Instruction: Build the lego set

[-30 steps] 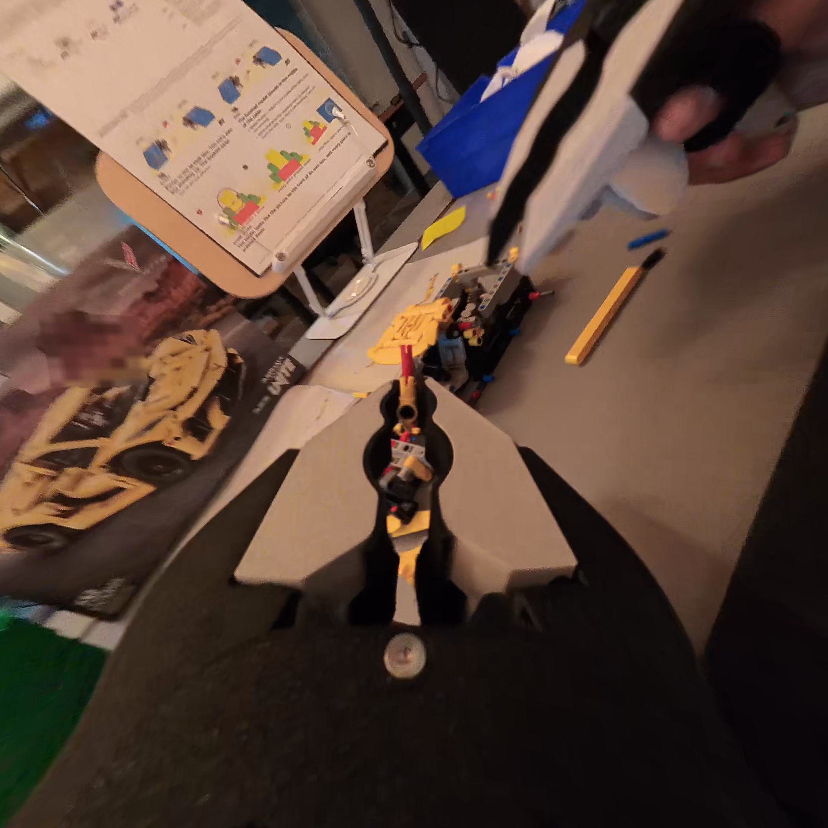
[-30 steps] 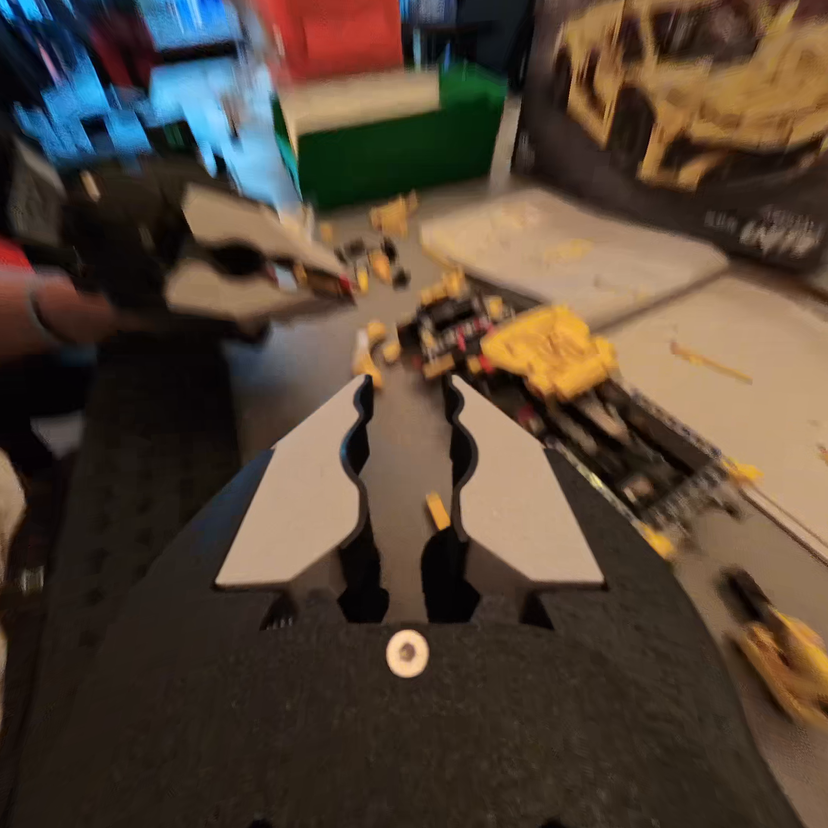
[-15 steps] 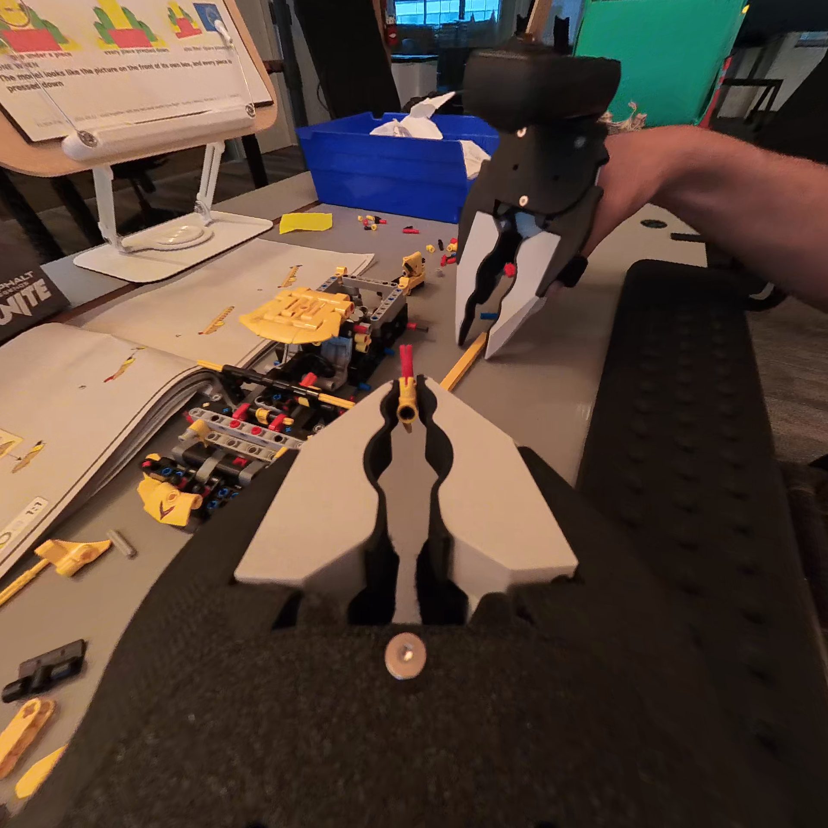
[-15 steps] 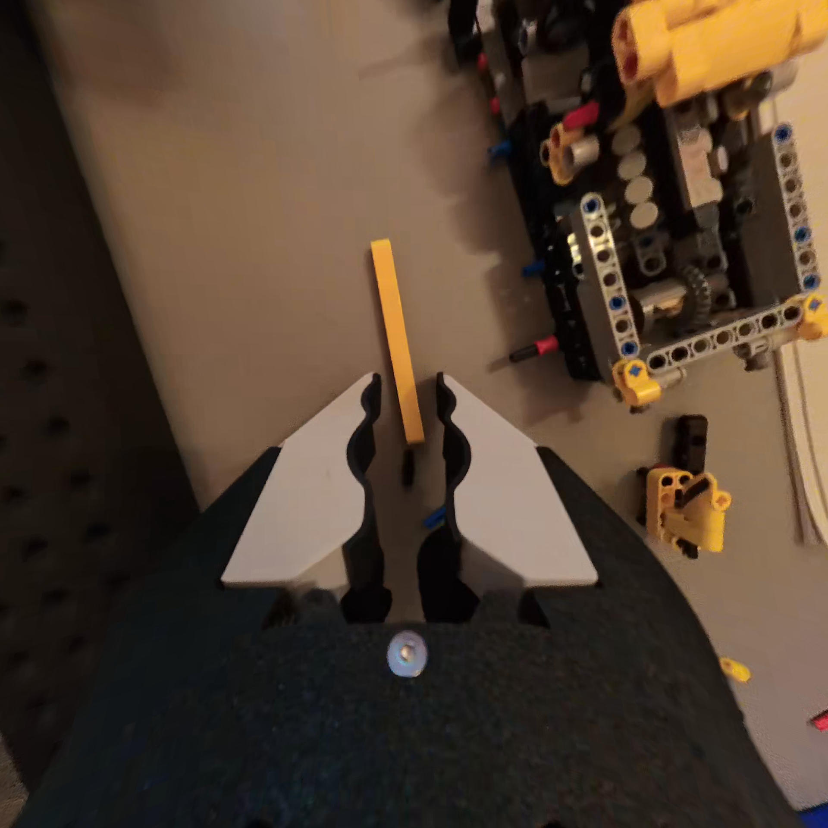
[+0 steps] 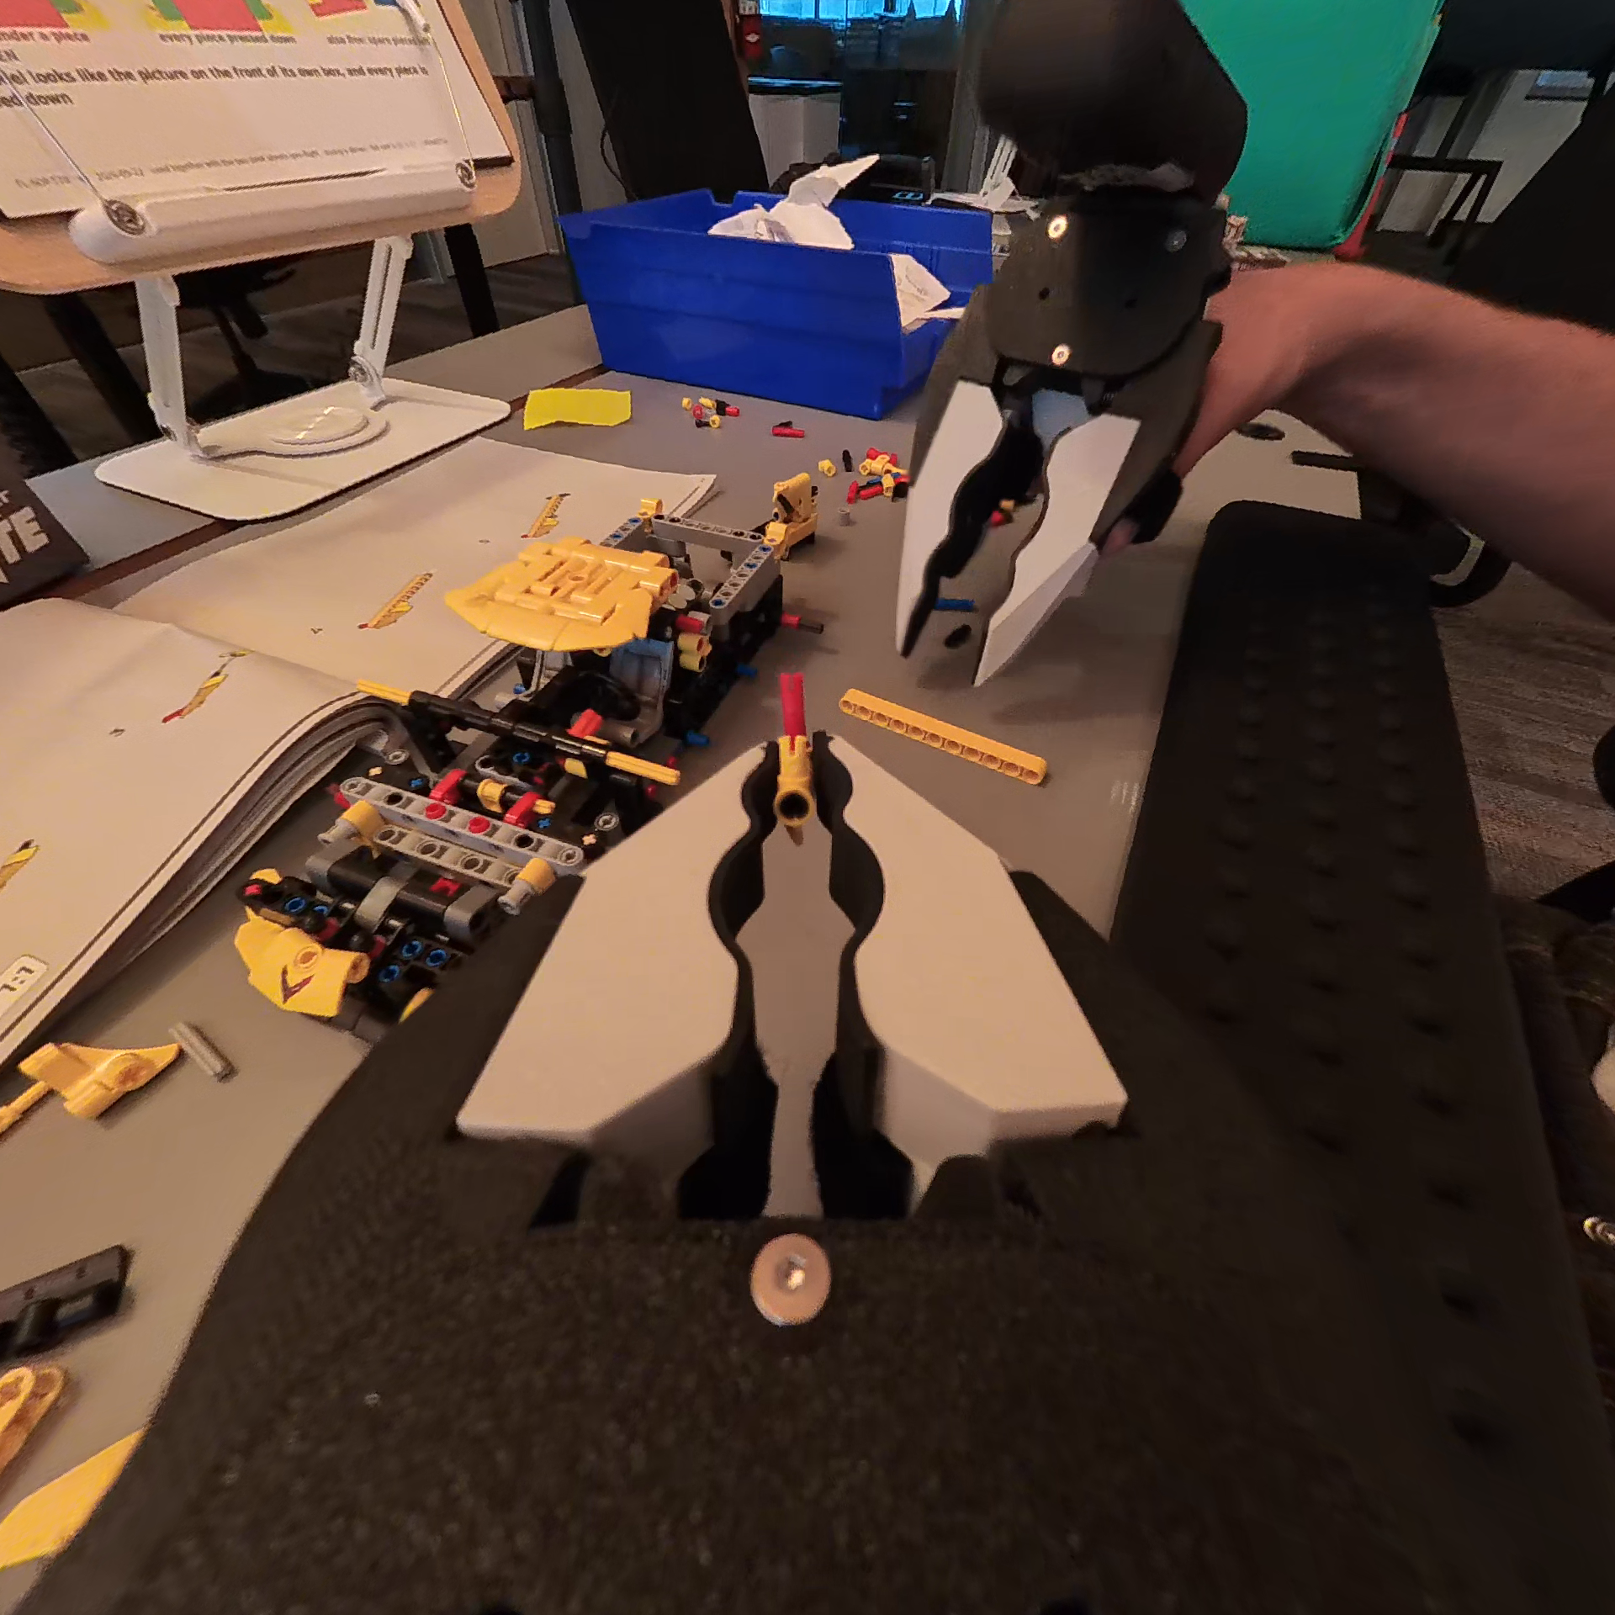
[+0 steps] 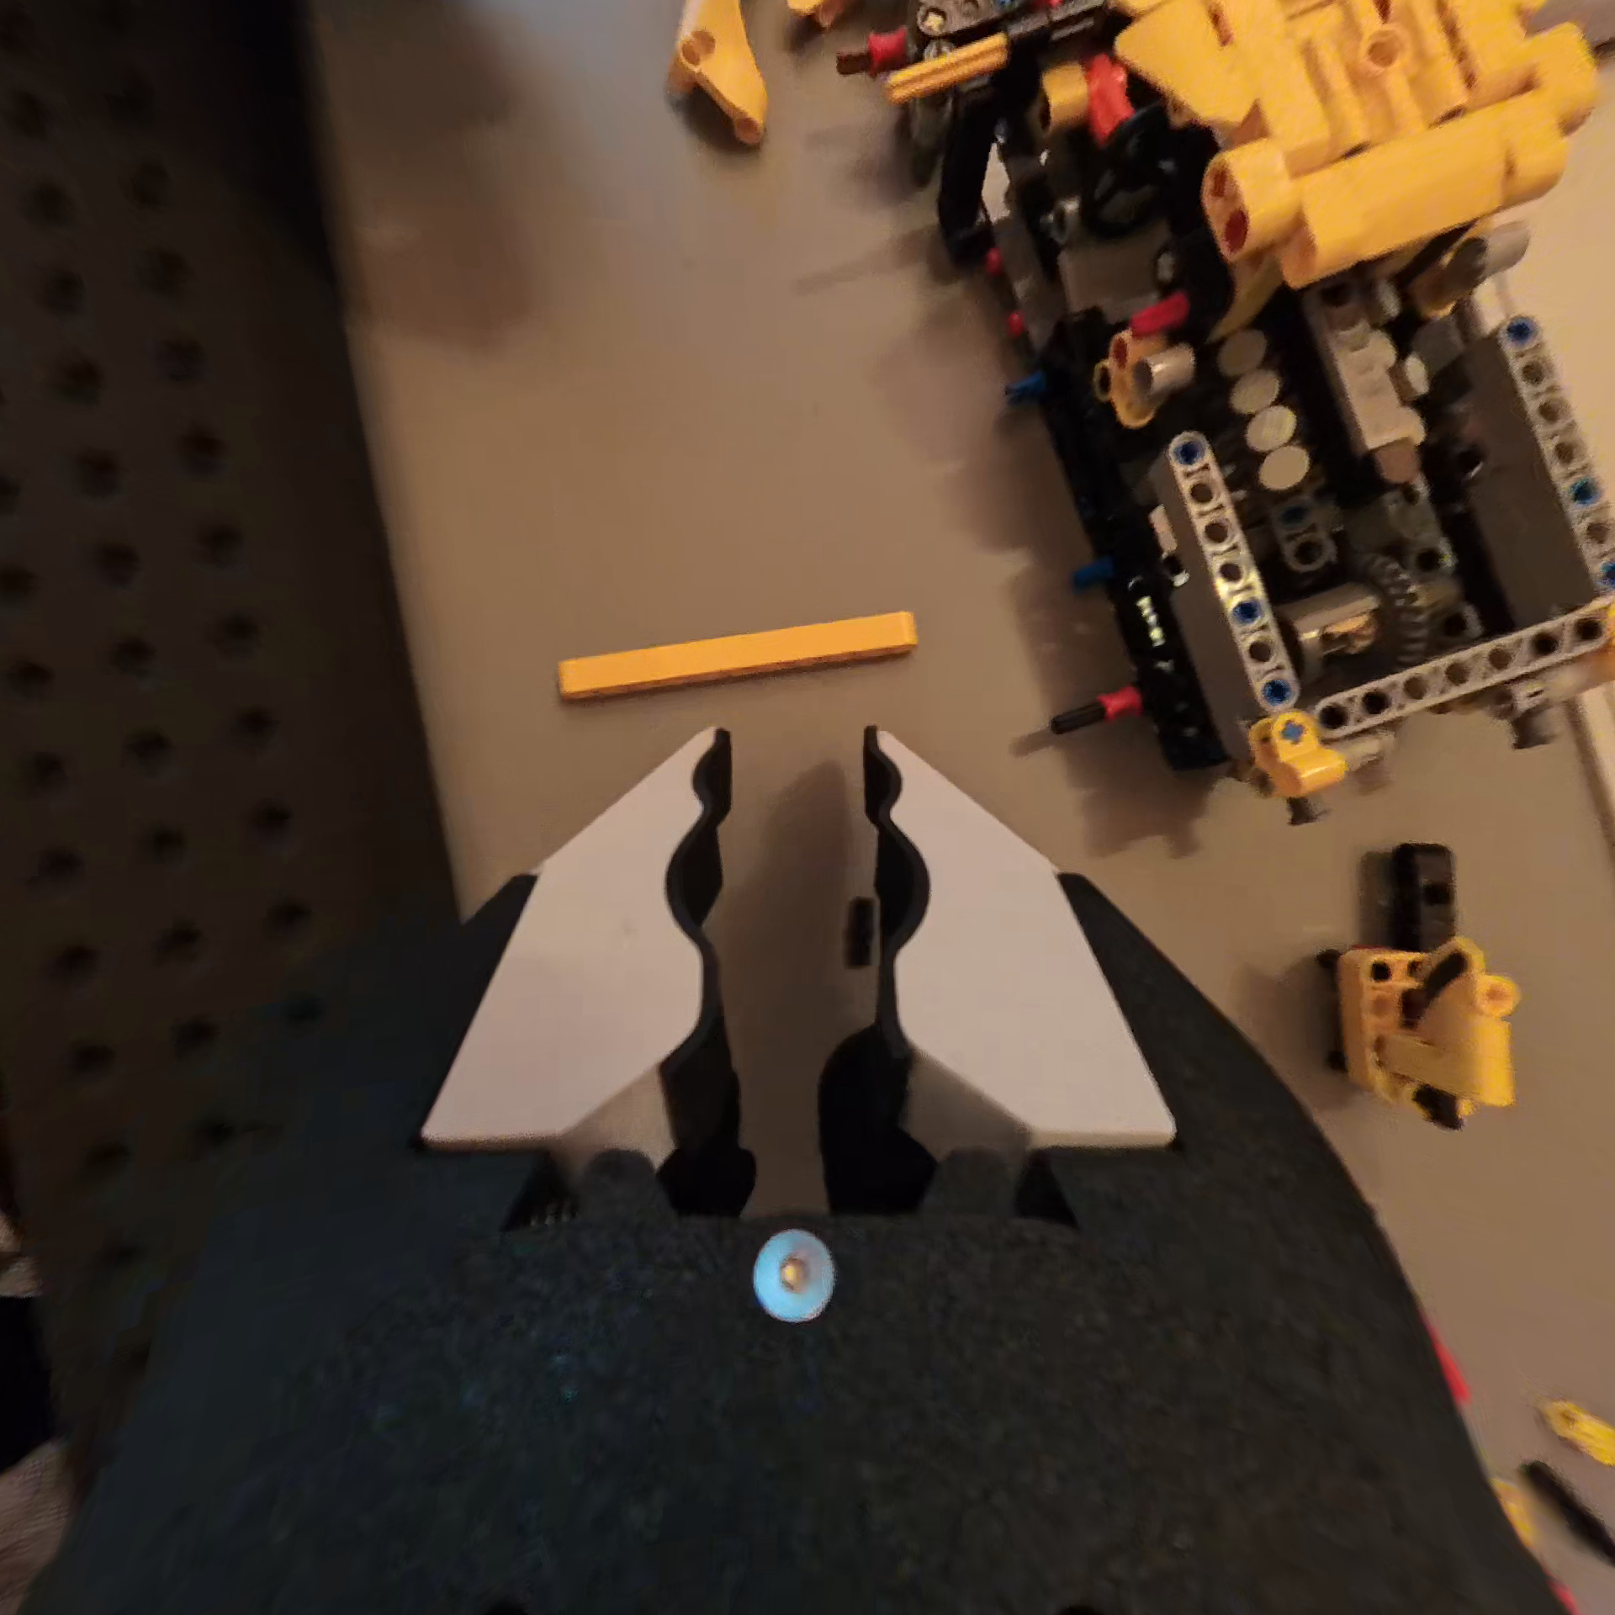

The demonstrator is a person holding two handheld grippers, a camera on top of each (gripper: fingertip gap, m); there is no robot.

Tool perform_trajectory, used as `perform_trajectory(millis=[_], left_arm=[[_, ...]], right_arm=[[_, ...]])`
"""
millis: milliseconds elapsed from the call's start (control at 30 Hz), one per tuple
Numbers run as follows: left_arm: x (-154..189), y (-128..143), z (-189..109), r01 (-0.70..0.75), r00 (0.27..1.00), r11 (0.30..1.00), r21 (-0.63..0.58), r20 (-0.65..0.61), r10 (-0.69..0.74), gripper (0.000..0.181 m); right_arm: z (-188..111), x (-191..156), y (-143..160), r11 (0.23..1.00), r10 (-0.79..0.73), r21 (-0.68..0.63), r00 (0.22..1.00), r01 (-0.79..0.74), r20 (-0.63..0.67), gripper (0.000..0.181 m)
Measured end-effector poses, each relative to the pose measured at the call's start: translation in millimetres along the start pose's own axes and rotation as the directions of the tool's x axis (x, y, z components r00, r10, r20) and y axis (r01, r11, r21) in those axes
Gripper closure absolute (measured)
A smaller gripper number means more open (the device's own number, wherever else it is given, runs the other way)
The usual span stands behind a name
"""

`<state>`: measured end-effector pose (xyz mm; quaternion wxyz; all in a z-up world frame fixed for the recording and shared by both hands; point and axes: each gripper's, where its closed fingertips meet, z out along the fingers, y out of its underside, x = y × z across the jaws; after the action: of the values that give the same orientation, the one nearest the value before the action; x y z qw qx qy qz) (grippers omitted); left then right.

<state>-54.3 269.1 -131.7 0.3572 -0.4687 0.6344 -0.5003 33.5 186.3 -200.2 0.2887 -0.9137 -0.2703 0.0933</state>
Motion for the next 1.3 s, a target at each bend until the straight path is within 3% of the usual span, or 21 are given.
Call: perform_trajectory(millis=[100, 167, 233, 300, 533, 667, 767, 833, 933, 1067, 1167, 1233, 1300], left_arm=[[1.5, 2.2, 1.4, -0.001, 1.0, 1.0, -0.012, -0.008, 0.0, 0.174], [3.4, 3.7, 2.5, -0.002, 1.0, 1.0, -0.021, -0.019, 0.002, 0.174], [5.9, 4.6, 3.2, -0.009, 0.999, 1.0, -0.025, -0.031, 0.008, 0.174], [7.8, 5.7, 3.8, -0.009, 0.999, 0.999, -0.031, -0.043, 0.007, 0.174], [7.9, 11.0, 6.8, -0.014, 0.999, 0.998, -0.058, -0.046, 0.011, 0.174], [7.2, 10.7, 6.3, -0.007, 0.999, 0.998, -0.055, -0.048, 0.004, 0.174], [8.0, 10.3, 6.0, -0.006, 0.999, 0.999, -0.053, -0.052, 0.003, 0.174], [9.1, 10.4, 5.9, -0.006, 0.998, 0.999, -0.054, -0.058, 0.003, 0.174], [8.6, 10.3, 5.6, 0.0, 0.998, 0.999, -0.053, -0.058, -0.003, 0.174], [5.9, 8.3, 4.2, 0.024, 0.998, 0.999, -0.041, -0.055, -0.027, 0.174], [5.6, 7.9, 3.9, 0.037, 0.997, 0.999, -0.039, -0.059, -0.039, 0.174], [5.9, 7.7, 4.2, 0.035, 0.997, 0.999, -0.039, -0.06, -0.038, 0.174], [6.2, 7.4, 4.2, 0.035, 0.997, 0.999, -0.037, -0.062, -0.037, 0.174]], right_arm=[[2.7, -0.1, -16.4, 0.97, -0.211, 0.119, 0.977, 0.214, -0.036, 0.145], [4.7, 2.8, -22.9, 0.898, -0.394, 0.177, 0.915, 0.403, -0.083, 0.147], [4.1, 7.1, -18.5, 0.873, -0.466, 0.123, 0.882, 0.471, -0.073, 0.166], [5.0, 13.6, -15.5, 0.826, -0.558, 0.069, 0.829, 0.559, -0.029, 0.157], [17.3, 10.9, -8.2, 0.777, -0.578, -0.065, 0.751, 0.626, 0.317, 0.148], [26.1, 10.4, -14.3, 0.7, -0.652, -0.078, 0.681, 0.71, 0.333, 0.149], [25.4, 10.5, -14.8, 0.701, -0.642, -0.109, 0.691, 0.704, 0.332, 0.151], [20.9, 12.3, -16.5, 0.735, -0.606, -0.13, 0.73, 0.666, 0.316, 0.151], [10.7, 17.7, -16.5, 0.834, -0.464, -0.199, 0.85, 0.514, 0.249, 0.146], [10.8, 11.1, -11.2, 0.978, -0.056, -0.195, 0.996, 0.068, 0.064, 0.143], [14.1, -9.4, -7.4, 0.973, 0.219, -0.084, 0.975, -0.215, 0.041, 0.143], [16.5, -8.2, -3.4, 0.963, 0.267, -0.031, 0.963, -0.268, -0.042, 0.149], [18.0, -9.9, -5.5, 0.965, 0.261, 0.009, 0.96, -0.261, -0.097, 0.169]])
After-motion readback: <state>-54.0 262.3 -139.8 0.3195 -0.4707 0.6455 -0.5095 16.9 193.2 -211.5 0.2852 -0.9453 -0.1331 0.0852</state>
